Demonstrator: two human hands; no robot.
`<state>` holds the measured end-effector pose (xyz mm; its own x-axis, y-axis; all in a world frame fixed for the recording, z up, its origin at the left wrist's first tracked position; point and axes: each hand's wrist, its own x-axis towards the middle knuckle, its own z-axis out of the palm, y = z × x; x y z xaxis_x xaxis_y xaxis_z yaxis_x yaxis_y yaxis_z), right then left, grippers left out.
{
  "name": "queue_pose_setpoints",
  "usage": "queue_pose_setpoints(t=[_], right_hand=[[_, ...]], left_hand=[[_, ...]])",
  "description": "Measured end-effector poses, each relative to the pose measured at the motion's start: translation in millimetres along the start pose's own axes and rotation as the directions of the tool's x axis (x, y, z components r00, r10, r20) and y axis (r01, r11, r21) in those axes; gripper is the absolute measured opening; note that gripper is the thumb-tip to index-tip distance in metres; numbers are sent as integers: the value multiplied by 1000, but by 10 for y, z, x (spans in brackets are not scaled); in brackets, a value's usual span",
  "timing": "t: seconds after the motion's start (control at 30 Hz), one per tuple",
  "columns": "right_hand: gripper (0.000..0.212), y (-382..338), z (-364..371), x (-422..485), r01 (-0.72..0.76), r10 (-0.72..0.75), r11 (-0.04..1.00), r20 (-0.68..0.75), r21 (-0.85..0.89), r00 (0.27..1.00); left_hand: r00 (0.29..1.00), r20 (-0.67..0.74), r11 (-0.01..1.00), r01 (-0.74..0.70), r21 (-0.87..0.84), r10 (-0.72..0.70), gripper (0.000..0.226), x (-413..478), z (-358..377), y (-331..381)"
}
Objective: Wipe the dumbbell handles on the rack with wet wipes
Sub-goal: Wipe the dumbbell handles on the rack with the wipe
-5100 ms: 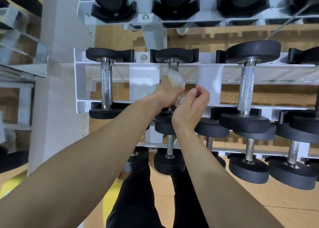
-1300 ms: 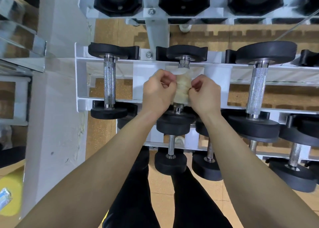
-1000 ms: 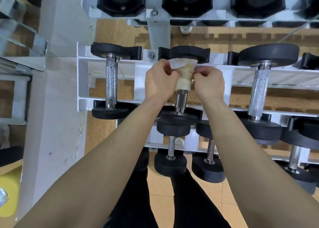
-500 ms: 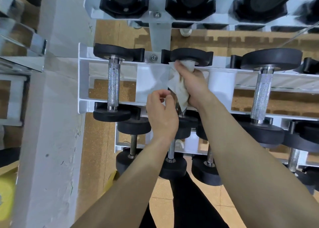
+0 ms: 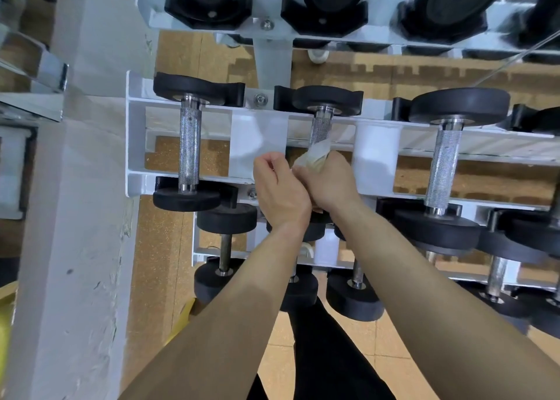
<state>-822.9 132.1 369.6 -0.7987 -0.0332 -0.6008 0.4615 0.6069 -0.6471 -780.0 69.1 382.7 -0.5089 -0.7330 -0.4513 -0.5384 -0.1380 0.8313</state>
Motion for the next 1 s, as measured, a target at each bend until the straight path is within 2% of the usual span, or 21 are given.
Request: queue_pose_setpoints(t=[0.07,0.13,0.2,0.3,0.33,0.4,0.5,0.57,0.63,0.7,0.83,0.93,1.0], right_hand=[[27,-139,-46,71,-13,15,988,-15,152,1000],[24,-311,-100,188,-62,71,931,-12,361,997],[17,-399,-129,312,-124,106,824,65,552,992],[15,-376,-135,327,-226,56,632,247,741,967],[15,-347,-127,304,-219,45,633,246,743,968],[12,-293,-111,238,-126,35,746,150,653,988],[13,-172,-67,70,31,-42,952,30,304,999],[28,-68,-36,-8,67,-71,996,53,60,996],[45,-20,-27,-35,31,-30,999,49,-22,998],[47,-39,-27,-43,17,-16,1000,-14,26,1000],[29,-235,-27,111,20,9,970,-120,242,993],[24,-425,-64,271,-39,106,837,-91,546,990],[26,-435,-71,296,-84,126,738,-15,670,992]], left_hand=[[1000,10,1000,-8,-12,8,24,-4,-4,4],[1000,17,1000,-19,-12,19,23,-7,-11,2],[1000,17,1000,-18,7,18,23,5,-22,-5],[1000,18,1000,-16,25,16,24,20,-31,3],[999,24,999,-23,33,22,24,9,-30,15],[999,36,999,-33,36,32,25,-15,-27,35],[1000,27,1000,-13,9,13,24,-20,-22,27],[1000,13,1000,-5,-2,5,24,-5,-21,9],[1000,9,1000,20,-13,-19,25,15,-27,-11],[999,9,999,33,-20,-33,25,34,-37,-29],[999,36,999,-37,23,36,27,46,-52,-51],[997,54,998,-54,42,52,29,37,-56,-50],[996,60,996,-68,52,64,31,44,-52,-47]])
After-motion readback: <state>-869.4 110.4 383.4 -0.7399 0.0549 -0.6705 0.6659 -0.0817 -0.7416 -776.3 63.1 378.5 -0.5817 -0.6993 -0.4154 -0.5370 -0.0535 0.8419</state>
